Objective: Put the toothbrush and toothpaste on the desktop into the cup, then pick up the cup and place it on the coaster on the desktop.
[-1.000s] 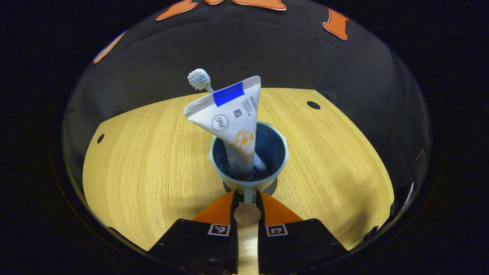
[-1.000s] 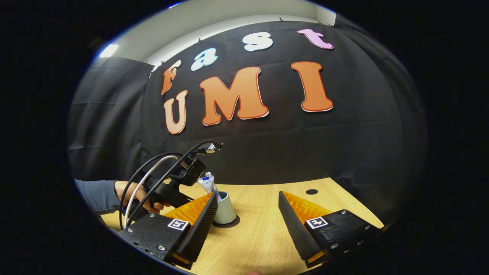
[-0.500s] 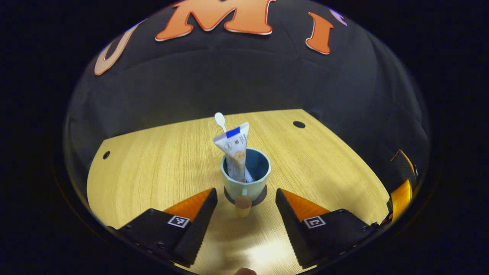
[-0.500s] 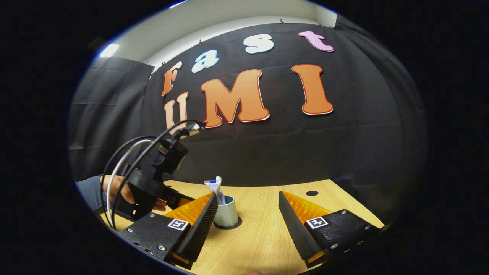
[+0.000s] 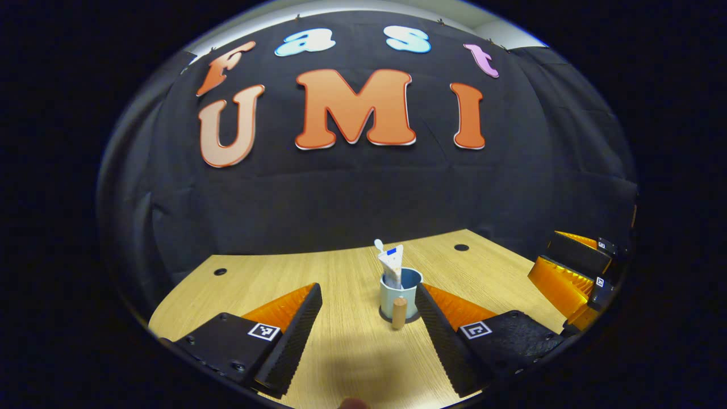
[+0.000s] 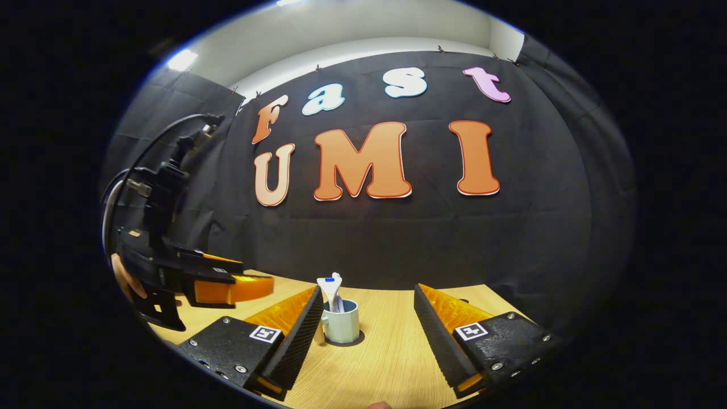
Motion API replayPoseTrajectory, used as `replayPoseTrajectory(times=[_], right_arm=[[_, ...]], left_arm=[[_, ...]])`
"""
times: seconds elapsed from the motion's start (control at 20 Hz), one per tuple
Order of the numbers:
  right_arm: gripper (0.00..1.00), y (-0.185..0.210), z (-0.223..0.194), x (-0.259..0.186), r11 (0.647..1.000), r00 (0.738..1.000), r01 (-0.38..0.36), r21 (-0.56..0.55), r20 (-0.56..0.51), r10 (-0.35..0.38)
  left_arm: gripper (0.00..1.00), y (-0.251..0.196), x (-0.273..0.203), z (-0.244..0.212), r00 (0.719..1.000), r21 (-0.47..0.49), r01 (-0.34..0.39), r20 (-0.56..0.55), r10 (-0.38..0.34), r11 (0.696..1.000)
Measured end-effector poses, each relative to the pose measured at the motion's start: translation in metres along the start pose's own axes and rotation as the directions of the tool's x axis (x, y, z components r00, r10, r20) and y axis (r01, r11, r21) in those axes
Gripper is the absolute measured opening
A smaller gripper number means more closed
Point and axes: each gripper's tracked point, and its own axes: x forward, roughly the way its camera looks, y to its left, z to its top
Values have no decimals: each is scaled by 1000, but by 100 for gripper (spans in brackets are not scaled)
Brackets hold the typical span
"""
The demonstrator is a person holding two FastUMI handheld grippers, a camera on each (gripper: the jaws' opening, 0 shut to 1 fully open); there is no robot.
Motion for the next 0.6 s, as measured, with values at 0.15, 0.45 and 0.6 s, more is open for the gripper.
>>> replayPoseTrajectory(times=[0.15, 0.45, 0.6], right_arm=[[96, 17, 0, -13, 1000, 1000, -4, -18, 2, 4], [95, 51, 7, -34, 999, 998, -45, -17, 33, 46], [95, 61, 9, -41, 999, 997, -51, -13, 53, 52]], left_arm=[[99, 25, -33, 3, 994, -11, -57, 92, 58, 998], [98, 59, -93, -5, 977, -40, -126, 167, 131, 991], [98, 62, -116, -2, 968, -60, -123, 213, 134, 991]])
